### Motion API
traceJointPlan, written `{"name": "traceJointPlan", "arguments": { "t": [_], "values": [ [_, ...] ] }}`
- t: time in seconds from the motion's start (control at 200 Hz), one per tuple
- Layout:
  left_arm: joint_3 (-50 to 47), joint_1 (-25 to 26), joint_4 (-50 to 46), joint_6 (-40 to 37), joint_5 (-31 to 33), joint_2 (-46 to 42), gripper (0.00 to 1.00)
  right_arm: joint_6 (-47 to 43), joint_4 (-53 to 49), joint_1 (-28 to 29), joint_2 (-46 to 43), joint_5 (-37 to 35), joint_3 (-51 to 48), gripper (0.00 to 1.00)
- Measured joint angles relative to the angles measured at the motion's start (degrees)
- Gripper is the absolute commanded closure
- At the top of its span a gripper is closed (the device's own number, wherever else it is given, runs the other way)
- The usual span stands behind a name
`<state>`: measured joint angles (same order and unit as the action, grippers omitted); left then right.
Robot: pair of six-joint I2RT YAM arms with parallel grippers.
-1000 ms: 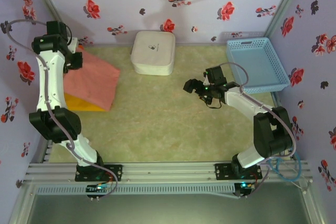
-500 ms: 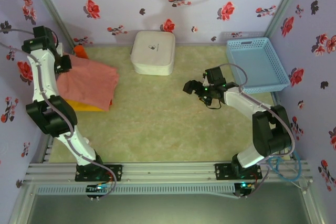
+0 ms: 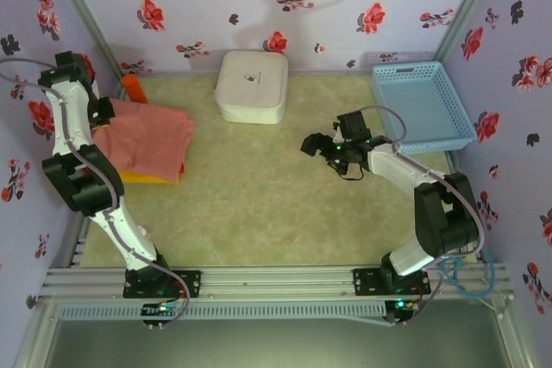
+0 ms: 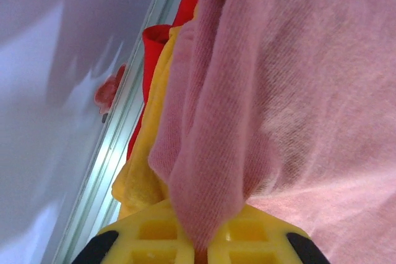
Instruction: Fold and stack the t-shirts
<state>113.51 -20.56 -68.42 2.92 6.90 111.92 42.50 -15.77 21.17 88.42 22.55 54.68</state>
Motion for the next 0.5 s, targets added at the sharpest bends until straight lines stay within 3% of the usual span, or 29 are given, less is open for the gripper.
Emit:
{"name": "traceJointPlan", "arguments": {
  "t": [0.5],
  "values": [
    [-6.4,-3.0,2.5,3.2,1.0,-0.7,1.00,0.0,0.0,-0.2,0.0,0.0,-0.7,0.07]
  ]
}}
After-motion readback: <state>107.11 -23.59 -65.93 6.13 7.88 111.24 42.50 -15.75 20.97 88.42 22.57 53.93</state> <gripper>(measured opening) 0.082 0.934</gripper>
